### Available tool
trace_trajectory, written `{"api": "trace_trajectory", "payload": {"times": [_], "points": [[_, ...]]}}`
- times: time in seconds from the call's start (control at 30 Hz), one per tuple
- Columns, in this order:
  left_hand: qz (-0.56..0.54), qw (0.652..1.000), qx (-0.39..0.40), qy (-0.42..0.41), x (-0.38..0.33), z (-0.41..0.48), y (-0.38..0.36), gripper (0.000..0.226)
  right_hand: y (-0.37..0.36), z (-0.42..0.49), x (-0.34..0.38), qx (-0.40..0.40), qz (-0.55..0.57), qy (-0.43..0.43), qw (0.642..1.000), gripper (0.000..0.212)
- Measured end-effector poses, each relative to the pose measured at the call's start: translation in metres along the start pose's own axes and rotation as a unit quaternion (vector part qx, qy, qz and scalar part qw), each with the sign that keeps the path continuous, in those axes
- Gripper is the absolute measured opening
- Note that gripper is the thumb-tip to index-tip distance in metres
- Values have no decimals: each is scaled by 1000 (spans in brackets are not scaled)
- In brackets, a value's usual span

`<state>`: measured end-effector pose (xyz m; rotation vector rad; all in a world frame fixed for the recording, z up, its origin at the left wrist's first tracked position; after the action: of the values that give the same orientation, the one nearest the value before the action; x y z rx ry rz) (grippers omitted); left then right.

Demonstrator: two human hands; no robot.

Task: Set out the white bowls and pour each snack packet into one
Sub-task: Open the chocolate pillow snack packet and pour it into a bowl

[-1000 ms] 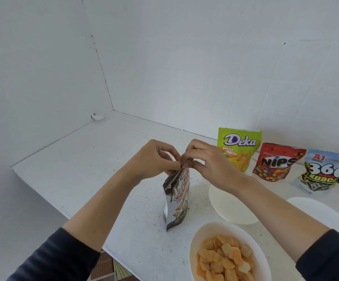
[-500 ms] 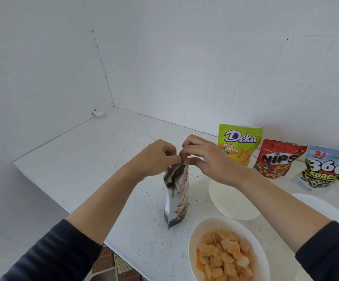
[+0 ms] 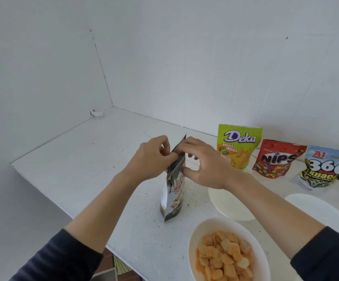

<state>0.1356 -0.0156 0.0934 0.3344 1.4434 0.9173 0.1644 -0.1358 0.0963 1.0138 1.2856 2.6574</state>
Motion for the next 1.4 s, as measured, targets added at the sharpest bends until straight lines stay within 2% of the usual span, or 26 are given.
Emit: {"api": "trace_trajectory", "payload": {"times": [0.13, 0.2, 0.27, 0.37, 0.43, 0.63, 0.77, 0.9, 1.0, 1.13, 1.27, 1.4], "points": [[33, 996, 76, -34, -6, 5, -2, 25, 0, 3, -1, 7, -20, 9, 1000, 13], [53, 994, 88, -41, -4, 10, 2, 28, 1, 3, -1, 19, -32, 20, 999, 10], [44, 996, 66, -37, 1, 17, 13, 28, 5, -1, -7, 27, -43, 17, 999, 7], [0, 1000, 23, 11, 19, 25, 28, 19, 16, -7, -24, 17, -65, -24, 997, 7], [-25, 999, 26, 32, 26, 26, 22, 16, 19, -8, -26, 7, -95, -15, 995, 8], [-36, 999, 35, 17, 17, 23, -3, 8, 16, -3, -8, -27, -118, 17, 993, 14], [-7, 1000, -8, -9, 15, 26, 1, 11, 8, -3, 10, -16, -118, 68, 991, 7], [-12, 998, -54, 5, 26, 35, 26, 17, 14, -3, 3, 12, -92, 43, 995, 5], [-58, 996, -55, 37, 32, 36, 24, 10, 21, 1, 6, -16, -104, 52, 993, 12], [-163, 984, -44, 63, 32, 32, 18, 3, 29, 5, 13, -58, -56, 39, 996, 30], [-236, 970, -35, 55, 21, 20, 20, 22, 44, 15, 27, -120, -12, 39, 992, 28], [-270, 961, 50, -7, 6, -2, 5, 33, 75, 27, 27, -231, 26, 28, 972, 20]]}}
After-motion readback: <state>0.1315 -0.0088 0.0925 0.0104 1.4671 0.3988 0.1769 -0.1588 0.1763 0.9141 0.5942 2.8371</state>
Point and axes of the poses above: each hand's wrist, its own z-axis towards the middle knuckle, its own y-axis out of the back of the hand, x = y × z, the point moved 10 cm from there along z, towards the middle knuckle, and after that the axes turned 7 degrees about -x, right-handed, at the moved point
